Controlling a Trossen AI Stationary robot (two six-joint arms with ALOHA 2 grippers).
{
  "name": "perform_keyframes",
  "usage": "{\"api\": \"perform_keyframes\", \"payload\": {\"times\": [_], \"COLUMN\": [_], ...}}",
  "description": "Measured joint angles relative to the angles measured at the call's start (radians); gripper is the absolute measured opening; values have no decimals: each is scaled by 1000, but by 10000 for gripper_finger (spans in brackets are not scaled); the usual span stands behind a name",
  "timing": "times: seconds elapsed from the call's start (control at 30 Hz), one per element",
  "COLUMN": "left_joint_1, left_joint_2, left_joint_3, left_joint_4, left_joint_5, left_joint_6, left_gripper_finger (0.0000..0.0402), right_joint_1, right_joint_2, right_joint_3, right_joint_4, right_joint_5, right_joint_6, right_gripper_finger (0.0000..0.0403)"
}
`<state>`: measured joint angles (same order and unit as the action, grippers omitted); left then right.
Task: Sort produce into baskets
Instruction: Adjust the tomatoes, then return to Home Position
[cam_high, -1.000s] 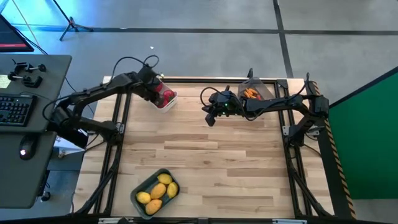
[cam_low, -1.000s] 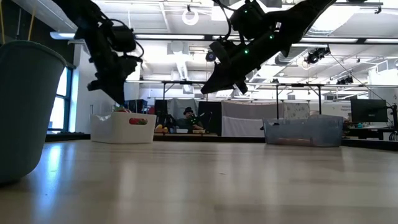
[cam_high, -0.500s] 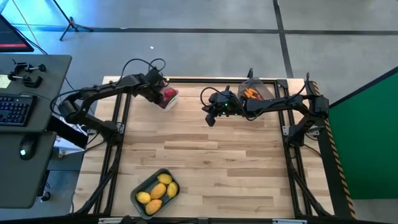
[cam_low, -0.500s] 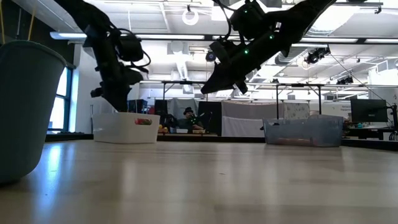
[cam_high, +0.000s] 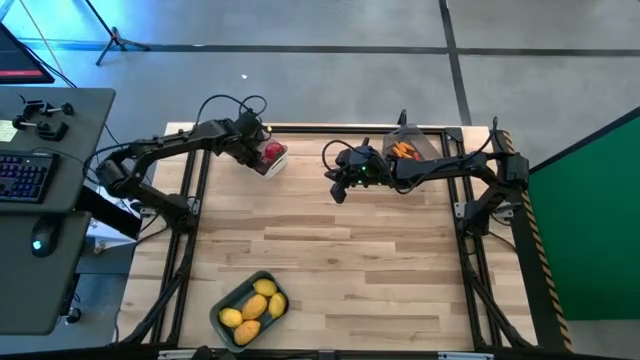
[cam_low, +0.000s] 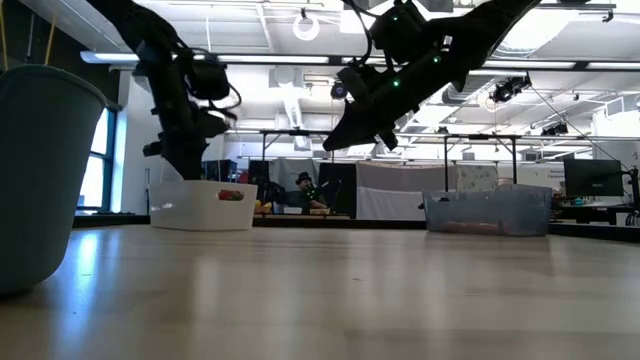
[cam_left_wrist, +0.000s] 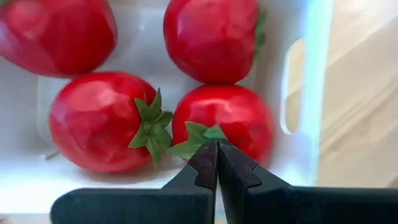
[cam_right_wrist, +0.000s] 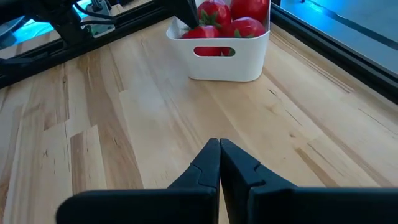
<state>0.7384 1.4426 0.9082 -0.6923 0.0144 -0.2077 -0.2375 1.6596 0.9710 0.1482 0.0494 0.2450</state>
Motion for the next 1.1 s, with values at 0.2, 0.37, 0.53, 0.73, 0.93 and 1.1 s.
{"api": "perform_keyframes", "payload": {"times": [0.2,0.37,0.53,0.73,0.93,1.1], "left_joint_1": [0,-17,-55,-133,-179,-199], "left_joint_2": [-94,-163,-251,-323,-332,-333], "left_joint_3": [0,-11,-131,-304,-398,-467], "left_joint_4": [8,120,486,881,1040,1221], "left_joint_5": [26,125,242,272,272,273], "left_joint_6": [7,107,79,89,105,38], "left_gripper_finger": [0,0,0,0,0,0], "right_joint_1": [-3,-5,-7,-62,-132,-172], "right_joint_2": [0,-31,-117,-194,-308,-449], "right_joint_3": [0,0,0,-58,-194,-320], "right_joint_4": [35,49,11,15,129,184], "right_joint_5": [0,-20,54,-36,-134,-134], "right_joint_6": [-5,-30,-116,-176,-194,-222], "right_gripper_finger": [0,0,0,0,0,0]}}
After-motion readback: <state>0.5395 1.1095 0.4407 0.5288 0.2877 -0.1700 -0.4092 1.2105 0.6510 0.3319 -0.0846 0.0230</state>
